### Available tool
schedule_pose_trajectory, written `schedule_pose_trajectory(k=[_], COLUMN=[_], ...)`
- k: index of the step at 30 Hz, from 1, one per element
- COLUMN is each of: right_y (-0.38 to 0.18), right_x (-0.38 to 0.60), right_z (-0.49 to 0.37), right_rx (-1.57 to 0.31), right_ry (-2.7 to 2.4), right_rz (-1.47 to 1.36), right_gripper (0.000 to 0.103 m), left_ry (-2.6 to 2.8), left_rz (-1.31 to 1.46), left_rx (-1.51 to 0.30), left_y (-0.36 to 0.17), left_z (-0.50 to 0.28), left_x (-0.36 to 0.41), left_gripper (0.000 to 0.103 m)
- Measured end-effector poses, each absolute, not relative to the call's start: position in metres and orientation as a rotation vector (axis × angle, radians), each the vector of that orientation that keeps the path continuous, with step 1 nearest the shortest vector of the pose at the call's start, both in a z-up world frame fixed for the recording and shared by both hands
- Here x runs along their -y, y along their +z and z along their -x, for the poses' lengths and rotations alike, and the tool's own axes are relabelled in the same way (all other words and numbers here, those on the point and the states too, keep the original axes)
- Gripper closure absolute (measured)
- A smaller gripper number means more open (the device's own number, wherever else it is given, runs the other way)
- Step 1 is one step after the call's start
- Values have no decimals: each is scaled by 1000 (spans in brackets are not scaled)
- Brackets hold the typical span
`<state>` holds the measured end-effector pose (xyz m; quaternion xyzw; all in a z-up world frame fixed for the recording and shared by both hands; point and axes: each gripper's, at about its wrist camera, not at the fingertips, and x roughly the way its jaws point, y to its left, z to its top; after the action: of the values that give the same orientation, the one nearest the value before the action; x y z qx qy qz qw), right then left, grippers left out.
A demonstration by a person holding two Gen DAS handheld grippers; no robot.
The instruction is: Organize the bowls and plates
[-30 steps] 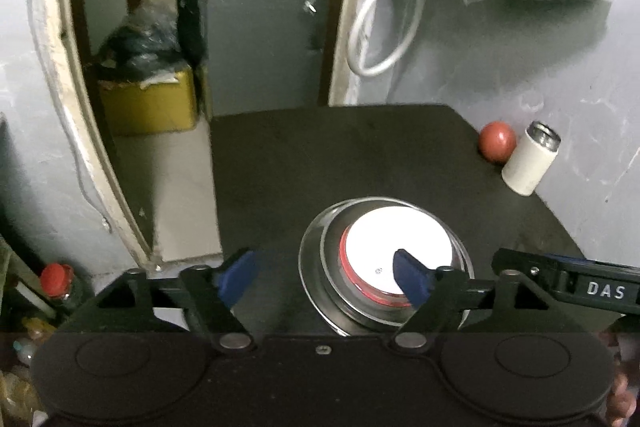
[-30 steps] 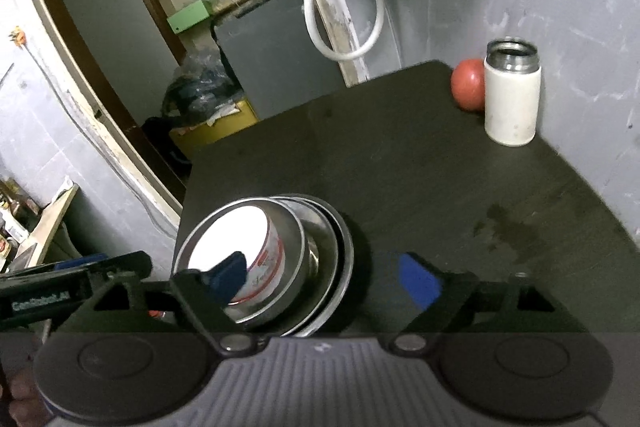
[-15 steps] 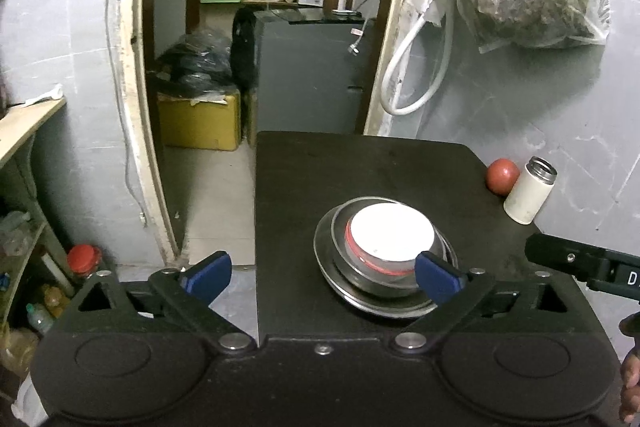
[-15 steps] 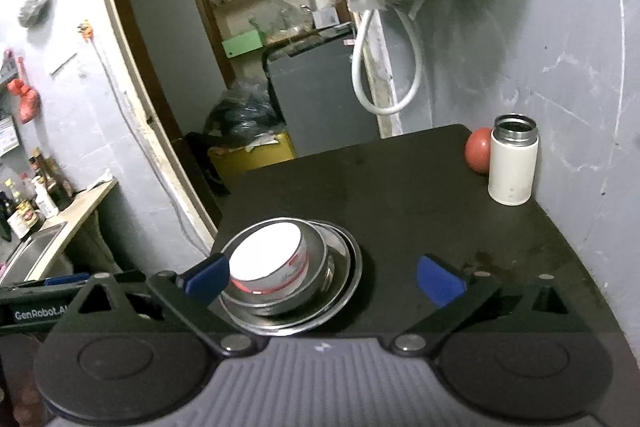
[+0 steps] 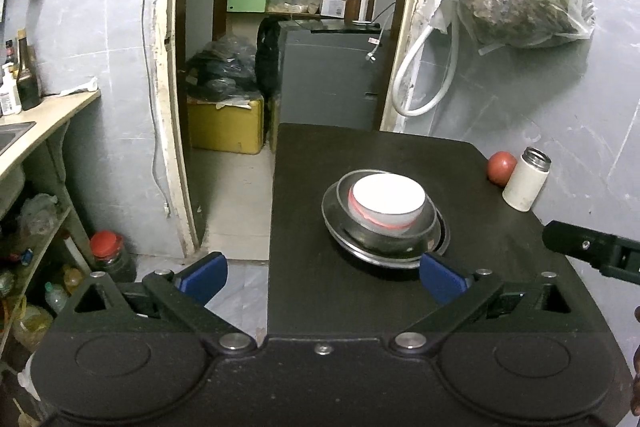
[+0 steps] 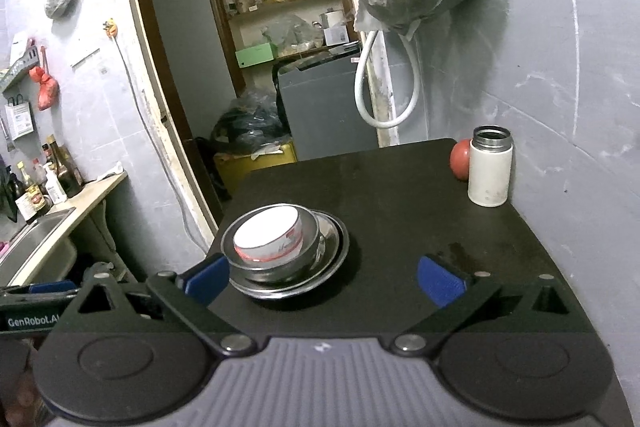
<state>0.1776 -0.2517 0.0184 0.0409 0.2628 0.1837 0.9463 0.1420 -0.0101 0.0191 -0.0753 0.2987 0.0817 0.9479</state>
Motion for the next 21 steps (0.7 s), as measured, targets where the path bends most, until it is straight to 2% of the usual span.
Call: schedule_pose_trajectory(k=[21], right_y=[-2], right_x=[263], right_z=[-127], right_rx=[-595], right_ry=[385], right_rz=[-51], right_gripper=[0], left_ry=[147], left_rz=[141], left_rx=[-636], left_y=[12], left_z=[-108], left_x=[18], left_gripper=[1])
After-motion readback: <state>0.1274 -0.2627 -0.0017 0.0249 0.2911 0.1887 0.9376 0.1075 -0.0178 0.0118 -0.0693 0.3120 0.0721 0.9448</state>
